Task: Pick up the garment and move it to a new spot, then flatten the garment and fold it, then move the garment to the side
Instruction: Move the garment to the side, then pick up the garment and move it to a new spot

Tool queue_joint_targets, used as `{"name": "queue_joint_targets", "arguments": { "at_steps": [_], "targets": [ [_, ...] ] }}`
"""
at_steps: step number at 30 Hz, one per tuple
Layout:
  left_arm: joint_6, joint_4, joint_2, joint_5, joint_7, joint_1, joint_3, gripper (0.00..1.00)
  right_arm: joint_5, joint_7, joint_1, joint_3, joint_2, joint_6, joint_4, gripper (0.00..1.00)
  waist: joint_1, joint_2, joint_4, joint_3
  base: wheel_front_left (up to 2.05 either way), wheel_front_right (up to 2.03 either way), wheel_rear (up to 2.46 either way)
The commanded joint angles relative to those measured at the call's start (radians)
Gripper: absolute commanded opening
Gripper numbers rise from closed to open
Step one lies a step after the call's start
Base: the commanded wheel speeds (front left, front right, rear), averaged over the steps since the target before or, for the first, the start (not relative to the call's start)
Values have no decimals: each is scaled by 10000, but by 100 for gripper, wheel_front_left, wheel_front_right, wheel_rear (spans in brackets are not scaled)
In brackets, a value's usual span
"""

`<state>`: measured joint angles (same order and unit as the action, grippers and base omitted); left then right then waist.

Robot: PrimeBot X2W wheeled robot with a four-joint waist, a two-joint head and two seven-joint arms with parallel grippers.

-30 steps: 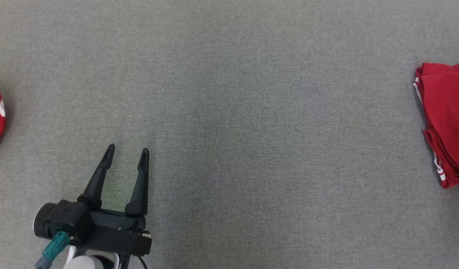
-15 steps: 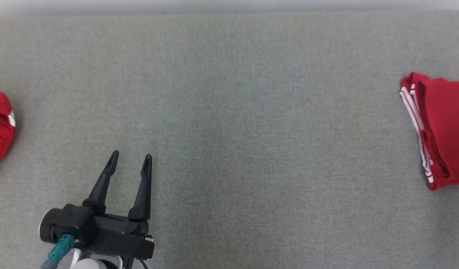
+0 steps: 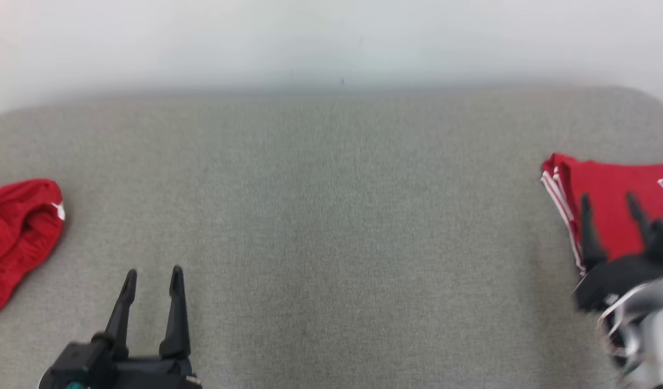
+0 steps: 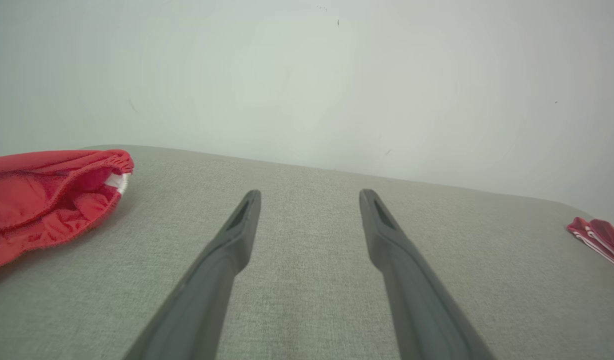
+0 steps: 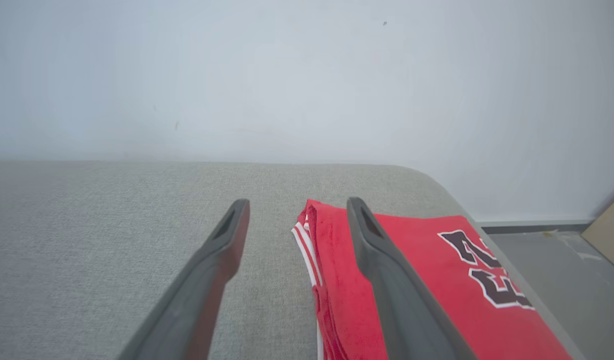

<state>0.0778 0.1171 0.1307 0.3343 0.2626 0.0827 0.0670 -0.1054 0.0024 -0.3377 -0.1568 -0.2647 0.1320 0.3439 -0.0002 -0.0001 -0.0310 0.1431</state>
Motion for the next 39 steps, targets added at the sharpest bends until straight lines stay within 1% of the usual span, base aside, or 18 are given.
{"name": "queue_joint_targets", "arguments": {
  "at_steps": [1,5,9,12,17,20,27,39],
  "targets": [
    [-43,-28,-72,-166,27,-267,-90,100,-83,-248,355,45,253,-20,-35,100,2,1,34,-667,0,0,0],
    [35,0,-223,-218,28,-706,-355,100,12,-781,1181,646,1178,-20,-486,100,2,1,121,-1079,0,0,0],
    [120,-40,-408,-272,29,-1083,-632,100,-216,-933,2019,1251,1684,-20,-883,100,2,1,277,-1369,0,0,0],
    [196,47,-481,-384,30,-1293,-776,100,-420,-914,2508,1611,1890,-21,-1131,100,2,1,365,-1489,0,0,0],
    [301,147,-549,-551,31,-1562,-976,100,-535,-824,3063,1839,2085,-21,-1371,100,2,1,391,-1613,0,0,0],
    [341,217,-583,-662,31,-1736,-1072,100,-608,-763,3176,1724,2111,-21,-1423,100,2,1,364,-1679,0,0,0],
    [427,306,-647,-775,31,-1849,-1191,100,-640,-578,3255,1656,2145,-21,-1499,100,2,1,308,-1732,0,0,0],
    [461,281,-706,-843,32,-1677,-1172,100,-858,-626,3323,1453,2150,-21,-1562,100,2,1,205,-1604,0,0,0]
  ]
}}
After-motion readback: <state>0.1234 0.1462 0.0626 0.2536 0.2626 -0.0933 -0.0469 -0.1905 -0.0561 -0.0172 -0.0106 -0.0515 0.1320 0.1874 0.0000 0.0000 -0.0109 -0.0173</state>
